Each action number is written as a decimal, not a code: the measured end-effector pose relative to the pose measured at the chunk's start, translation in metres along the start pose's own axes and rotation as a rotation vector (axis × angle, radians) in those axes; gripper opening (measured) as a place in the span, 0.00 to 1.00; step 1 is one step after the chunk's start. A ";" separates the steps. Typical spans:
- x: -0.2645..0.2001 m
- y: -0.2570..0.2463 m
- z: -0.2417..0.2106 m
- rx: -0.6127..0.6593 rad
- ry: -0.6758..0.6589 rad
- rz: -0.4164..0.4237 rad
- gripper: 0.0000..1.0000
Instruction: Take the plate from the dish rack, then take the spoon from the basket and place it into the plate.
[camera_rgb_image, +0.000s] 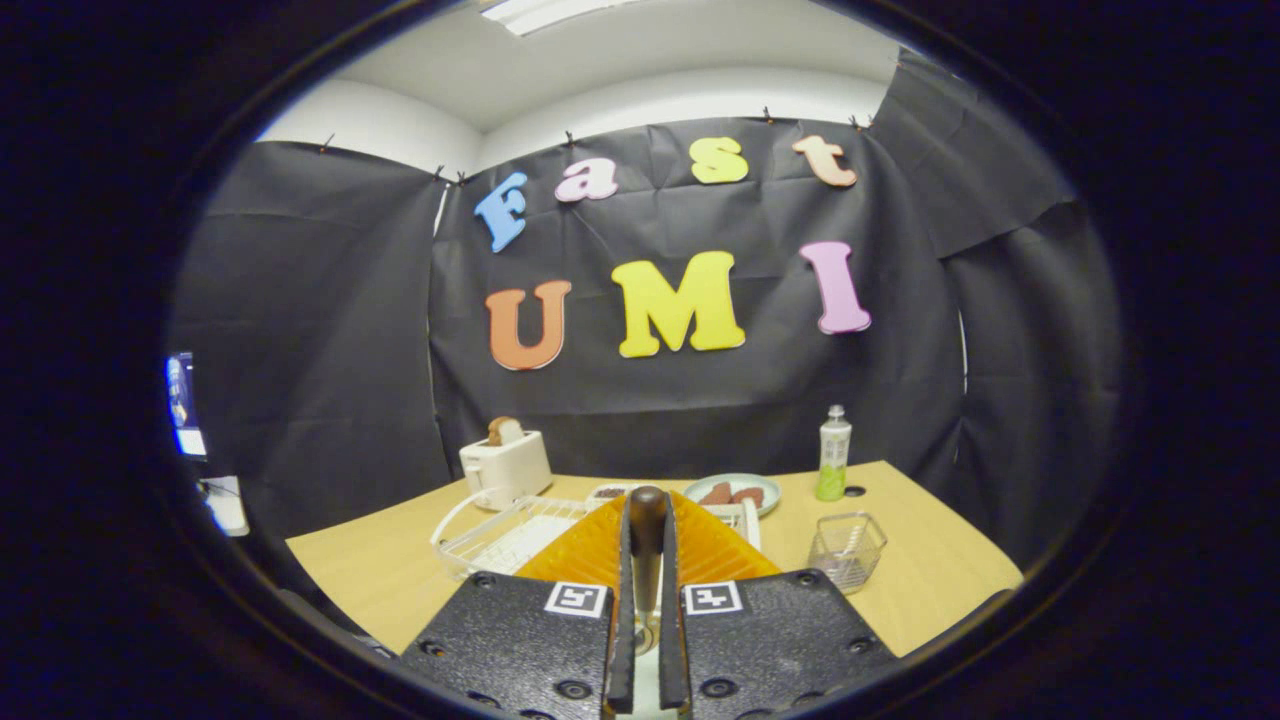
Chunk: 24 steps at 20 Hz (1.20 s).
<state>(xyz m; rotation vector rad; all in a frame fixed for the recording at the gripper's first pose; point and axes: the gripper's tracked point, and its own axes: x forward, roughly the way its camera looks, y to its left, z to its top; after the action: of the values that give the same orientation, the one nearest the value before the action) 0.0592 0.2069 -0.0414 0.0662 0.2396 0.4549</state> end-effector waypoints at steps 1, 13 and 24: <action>0.002 0.006 -0.010 0.012 0.020 0.011 0.15; 0.018 0.038 -0.072 0.112 0.111 0.064 0.15; 0.012 0.013 -0.066 0.118 0.059 0.024 0.48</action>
<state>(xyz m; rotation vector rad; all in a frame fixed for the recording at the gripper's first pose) 0.0480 0.2244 -0.1060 0.1716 0.3243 0.4670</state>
